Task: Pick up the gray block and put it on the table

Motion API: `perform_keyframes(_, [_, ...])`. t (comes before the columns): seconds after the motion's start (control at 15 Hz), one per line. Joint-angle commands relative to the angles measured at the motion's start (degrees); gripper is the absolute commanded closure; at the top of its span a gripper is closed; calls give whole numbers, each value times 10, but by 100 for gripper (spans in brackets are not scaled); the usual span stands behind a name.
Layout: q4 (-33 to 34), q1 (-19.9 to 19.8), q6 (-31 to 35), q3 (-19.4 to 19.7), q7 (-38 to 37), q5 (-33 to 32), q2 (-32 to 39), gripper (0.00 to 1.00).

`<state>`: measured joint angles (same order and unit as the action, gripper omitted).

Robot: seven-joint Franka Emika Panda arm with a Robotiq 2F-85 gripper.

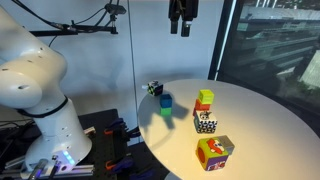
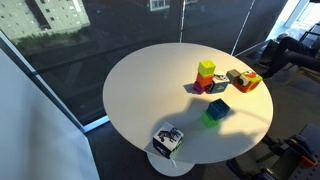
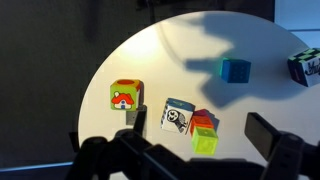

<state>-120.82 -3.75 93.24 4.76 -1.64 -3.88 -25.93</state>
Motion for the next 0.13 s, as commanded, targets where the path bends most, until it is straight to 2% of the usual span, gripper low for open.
perform_keyframes(0.0, [1,-3,-1,-3,1,1,2,0])
perform_keyframes(0.07, [1,-3,-1,-3,1,1,2,0])
